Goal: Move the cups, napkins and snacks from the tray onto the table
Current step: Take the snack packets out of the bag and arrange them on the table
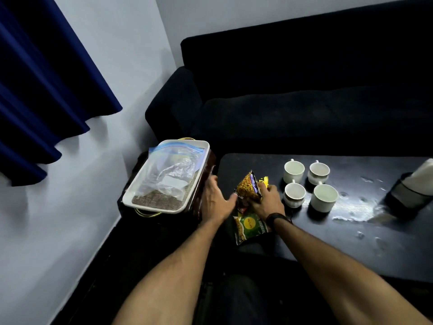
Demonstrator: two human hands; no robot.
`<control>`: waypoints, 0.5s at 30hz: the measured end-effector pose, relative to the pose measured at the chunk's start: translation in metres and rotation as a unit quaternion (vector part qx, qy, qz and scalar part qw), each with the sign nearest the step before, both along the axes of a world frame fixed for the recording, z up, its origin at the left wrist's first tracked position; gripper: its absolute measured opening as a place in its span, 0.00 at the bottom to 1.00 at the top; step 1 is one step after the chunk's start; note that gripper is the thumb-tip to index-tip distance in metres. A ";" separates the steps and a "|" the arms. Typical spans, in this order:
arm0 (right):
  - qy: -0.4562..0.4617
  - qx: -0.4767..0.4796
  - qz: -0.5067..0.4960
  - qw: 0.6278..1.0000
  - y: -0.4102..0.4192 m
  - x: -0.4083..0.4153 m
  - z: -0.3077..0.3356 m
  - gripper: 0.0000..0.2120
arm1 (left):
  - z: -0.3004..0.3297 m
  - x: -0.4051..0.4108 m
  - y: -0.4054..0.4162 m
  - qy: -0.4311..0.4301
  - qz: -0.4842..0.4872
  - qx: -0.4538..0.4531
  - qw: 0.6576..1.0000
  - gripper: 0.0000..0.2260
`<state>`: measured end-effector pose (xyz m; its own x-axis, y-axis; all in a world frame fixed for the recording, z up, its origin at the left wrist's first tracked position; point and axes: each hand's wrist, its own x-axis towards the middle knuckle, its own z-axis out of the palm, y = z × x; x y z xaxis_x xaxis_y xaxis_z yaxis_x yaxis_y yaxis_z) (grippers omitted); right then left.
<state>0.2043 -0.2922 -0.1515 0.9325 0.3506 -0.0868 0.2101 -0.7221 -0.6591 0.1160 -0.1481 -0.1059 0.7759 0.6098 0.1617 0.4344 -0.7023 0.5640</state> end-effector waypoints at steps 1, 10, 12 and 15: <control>-0.013 -0.003 -0.002 1.000 -0.001 0.000 0.002 0.30 | -0.008 -0.001 -0.010 0.041 -0.036 -0.029 0.998 0.38; -0.243 -0.141 0.126 0.952 -0.008 0.012 0.011 0.40 | -0.050 -0.005 -0.060 0.238 -0.107 -0.119 0.958 0.68; -0.255 -0.176 0.200 0.929 -0.001 0.016 0.014 0.37 | -0.054 -0.006 -0.065 0.236 -0.095 -0.107 0.961 0.66; -0.234 -0.236 0.295 0.896 0.012 0.019 0.016 0.33 | -0.059 -0.008 -0.067 0.238 -0.074 -0.058 0.967 0.54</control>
